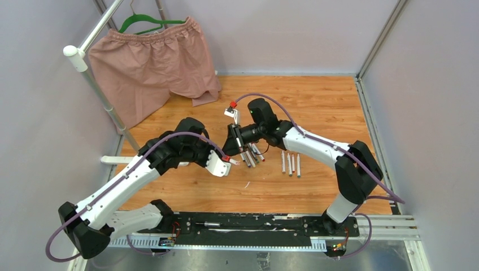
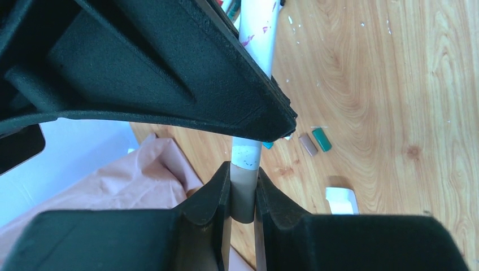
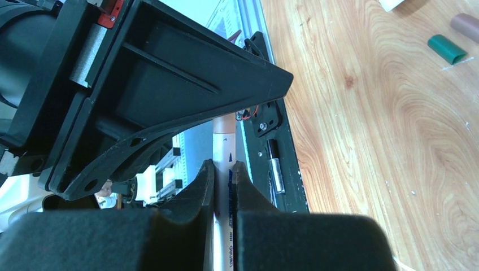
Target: Open the pen caps
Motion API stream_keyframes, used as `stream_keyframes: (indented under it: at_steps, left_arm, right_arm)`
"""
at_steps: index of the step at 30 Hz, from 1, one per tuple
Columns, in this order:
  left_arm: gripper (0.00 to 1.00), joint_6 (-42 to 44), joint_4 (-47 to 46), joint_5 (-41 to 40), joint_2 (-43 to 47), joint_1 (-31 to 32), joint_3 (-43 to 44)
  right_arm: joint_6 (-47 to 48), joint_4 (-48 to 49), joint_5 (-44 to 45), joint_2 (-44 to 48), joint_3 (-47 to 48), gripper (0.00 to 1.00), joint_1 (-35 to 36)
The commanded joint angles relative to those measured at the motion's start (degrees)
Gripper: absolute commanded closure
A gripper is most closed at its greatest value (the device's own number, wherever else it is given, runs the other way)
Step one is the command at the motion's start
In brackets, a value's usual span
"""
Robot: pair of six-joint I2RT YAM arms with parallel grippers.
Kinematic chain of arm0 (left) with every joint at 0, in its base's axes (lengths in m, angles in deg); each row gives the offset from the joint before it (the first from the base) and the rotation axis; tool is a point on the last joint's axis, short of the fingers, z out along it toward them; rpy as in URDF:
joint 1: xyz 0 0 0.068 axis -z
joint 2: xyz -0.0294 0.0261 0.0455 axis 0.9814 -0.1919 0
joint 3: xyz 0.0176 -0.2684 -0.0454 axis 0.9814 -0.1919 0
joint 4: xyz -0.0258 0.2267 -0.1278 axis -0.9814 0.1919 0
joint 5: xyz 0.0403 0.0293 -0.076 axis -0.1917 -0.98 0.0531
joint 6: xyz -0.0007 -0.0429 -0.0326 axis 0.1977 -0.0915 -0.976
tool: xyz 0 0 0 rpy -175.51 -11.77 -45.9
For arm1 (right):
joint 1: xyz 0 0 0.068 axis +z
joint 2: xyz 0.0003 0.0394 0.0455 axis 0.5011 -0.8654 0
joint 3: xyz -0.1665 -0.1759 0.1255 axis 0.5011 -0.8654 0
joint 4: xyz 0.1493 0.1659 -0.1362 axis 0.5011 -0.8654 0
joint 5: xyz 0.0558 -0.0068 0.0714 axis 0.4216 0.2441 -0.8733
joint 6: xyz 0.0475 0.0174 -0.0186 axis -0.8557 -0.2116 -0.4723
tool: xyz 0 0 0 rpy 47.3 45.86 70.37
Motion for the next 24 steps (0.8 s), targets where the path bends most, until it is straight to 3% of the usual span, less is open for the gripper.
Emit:
stream_keyframes:
  at_steps: [1, 12, 16, 19, 24]
  left_arm:
    - [1.00, 2.19, -3.10, -5.53, 0.14, -2.79, -0.65]
    - [1.00, 5.86, -5.58, -4.15, -3.42, -10.93, -0.17]
    - [1.00, 4.30, -6.01, -3.70, -4.65, -11.31, 0.10]
    - [1.00, -0.49, -4.94, -3.07, -6.81, -11.31, 0.62]
    - [1.00, -9.47, -3.43, 0.34, -11.22, -11.31, 0.48]
  right_arm:
    - [1.48, -7.09, -1.14, 4.33, -4.35, 1.00, -0.31]
    - [6.75, -16.63, 2.10, 15.38, -11.45, 1.00, -0.39]
    - [10.81, -22.17, 8.20, 18.31, -12.21, 1.00, -1.69]
    - [14.56, -30.54, 28.26, 19.66, -11.53, 1.00, -3.08]
    - [14.01, -29.96, 56.64, 20.42, -14.65, 1.00, -3.62]
